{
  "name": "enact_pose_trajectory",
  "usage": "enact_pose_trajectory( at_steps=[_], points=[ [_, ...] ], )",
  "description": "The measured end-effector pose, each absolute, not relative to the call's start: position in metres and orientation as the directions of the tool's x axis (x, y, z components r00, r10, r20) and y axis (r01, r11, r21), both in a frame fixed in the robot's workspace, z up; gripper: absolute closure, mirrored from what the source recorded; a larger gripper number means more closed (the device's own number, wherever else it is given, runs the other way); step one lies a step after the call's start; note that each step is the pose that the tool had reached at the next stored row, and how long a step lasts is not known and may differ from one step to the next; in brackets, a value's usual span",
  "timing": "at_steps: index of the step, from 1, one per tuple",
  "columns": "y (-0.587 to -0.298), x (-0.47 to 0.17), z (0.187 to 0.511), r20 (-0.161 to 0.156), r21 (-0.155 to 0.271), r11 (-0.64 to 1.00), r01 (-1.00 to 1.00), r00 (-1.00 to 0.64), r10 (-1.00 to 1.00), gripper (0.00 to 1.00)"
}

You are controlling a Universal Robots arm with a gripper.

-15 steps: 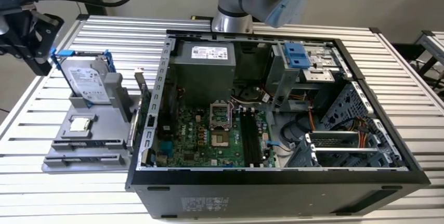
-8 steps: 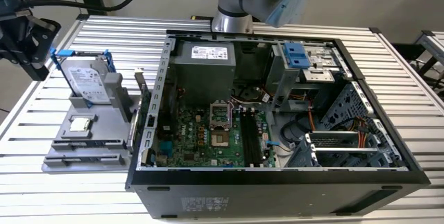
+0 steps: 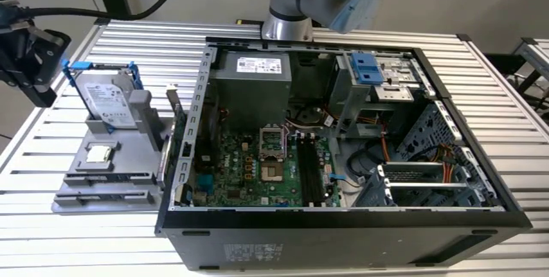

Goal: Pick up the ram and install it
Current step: 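Pick up the ram and move it above insertion slot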

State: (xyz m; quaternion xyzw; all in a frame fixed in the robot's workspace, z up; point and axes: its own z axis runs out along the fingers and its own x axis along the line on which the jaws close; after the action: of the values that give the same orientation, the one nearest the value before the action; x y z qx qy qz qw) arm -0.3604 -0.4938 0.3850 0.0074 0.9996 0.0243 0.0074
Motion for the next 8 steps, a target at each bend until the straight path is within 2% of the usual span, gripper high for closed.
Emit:
enact_pose_trajectory(
  at_steps=[8],
  points=[
    [-0.511,-0.360,0.385,-0.013,0.049,0.999,0.014,-1.000,0.015,1.00]
  ],
)
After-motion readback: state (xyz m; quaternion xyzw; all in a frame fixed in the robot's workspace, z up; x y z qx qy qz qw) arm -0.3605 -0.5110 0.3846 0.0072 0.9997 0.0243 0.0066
